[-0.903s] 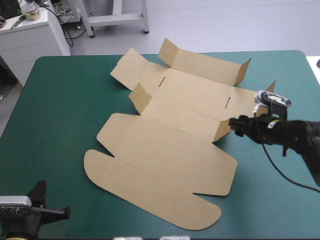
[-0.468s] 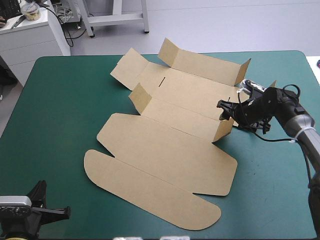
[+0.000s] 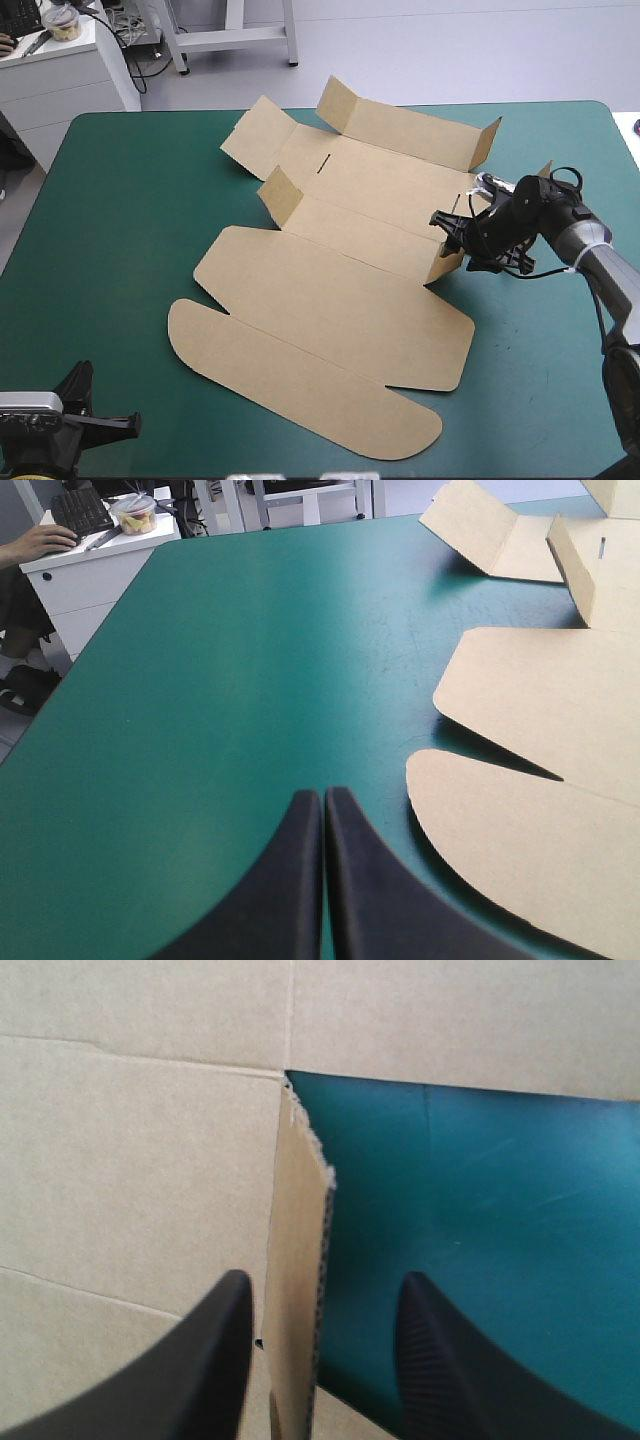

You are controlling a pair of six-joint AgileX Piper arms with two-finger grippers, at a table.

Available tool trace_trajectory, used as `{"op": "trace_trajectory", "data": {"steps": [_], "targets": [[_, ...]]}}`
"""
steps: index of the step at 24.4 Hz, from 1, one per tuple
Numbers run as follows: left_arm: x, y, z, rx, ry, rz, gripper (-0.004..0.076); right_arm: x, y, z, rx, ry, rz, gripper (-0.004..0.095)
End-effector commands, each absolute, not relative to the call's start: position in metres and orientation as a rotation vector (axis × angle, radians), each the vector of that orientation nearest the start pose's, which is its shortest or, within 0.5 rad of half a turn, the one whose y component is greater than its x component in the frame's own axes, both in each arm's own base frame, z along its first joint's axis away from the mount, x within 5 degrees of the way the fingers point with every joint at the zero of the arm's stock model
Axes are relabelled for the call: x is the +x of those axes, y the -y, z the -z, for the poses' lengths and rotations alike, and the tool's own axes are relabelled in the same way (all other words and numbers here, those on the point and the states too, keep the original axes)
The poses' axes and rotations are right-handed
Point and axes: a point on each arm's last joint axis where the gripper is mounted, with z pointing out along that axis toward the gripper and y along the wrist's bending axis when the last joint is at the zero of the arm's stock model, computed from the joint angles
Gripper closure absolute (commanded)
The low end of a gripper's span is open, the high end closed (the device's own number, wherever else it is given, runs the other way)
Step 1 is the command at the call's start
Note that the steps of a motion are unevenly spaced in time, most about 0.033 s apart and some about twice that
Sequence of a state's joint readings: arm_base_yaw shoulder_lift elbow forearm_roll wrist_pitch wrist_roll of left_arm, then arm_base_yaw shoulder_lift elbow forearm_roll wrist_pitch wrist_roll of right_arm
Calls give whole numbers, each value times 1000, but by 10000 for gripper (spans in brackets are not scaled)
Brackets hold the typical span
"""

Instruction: Fold the box

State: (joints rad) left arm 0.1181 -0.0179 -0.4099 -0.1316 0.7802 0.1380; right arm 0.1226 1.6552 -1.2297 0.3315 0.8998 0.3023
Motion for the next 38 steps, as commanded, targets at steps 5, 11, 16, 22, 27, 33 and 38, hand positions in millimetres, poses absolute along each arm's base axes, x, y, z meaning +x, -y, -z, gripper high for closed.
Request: {"op": "trace_trajectory", "data": {"steps": [5, 11, 16, 22, 27, 33, 38], "targets": [[8, 8, -292, -14, -1713, -27, 734, 332, -68, -258, 449, -2851, -535, 909], [8, 8, -292, -14, -1713, -27, 734, 338, -68, -269, 200, -2825, -507, 909], [8, 8, -292, -14, -1713, -27, 734, 352, -65, -305, -237, -2767, -338, 909], [8, 8, -292, -13, -1713, -27, 734, 391, -72, -324, -794, -2598, -245, 909], [8, 8, -292, -13, -1713, -27, 734, 407, -100, -321, -1291, -2379, -162, 909], [8, 8, -292, -13, -1713, -27, 734, 417, -148, -323, -1552, -2124, -24, 928], [8, 8, -292, -10, -1713, -31, 734, 415, -189, -321, -1727, -1898, 32, 928]]}}
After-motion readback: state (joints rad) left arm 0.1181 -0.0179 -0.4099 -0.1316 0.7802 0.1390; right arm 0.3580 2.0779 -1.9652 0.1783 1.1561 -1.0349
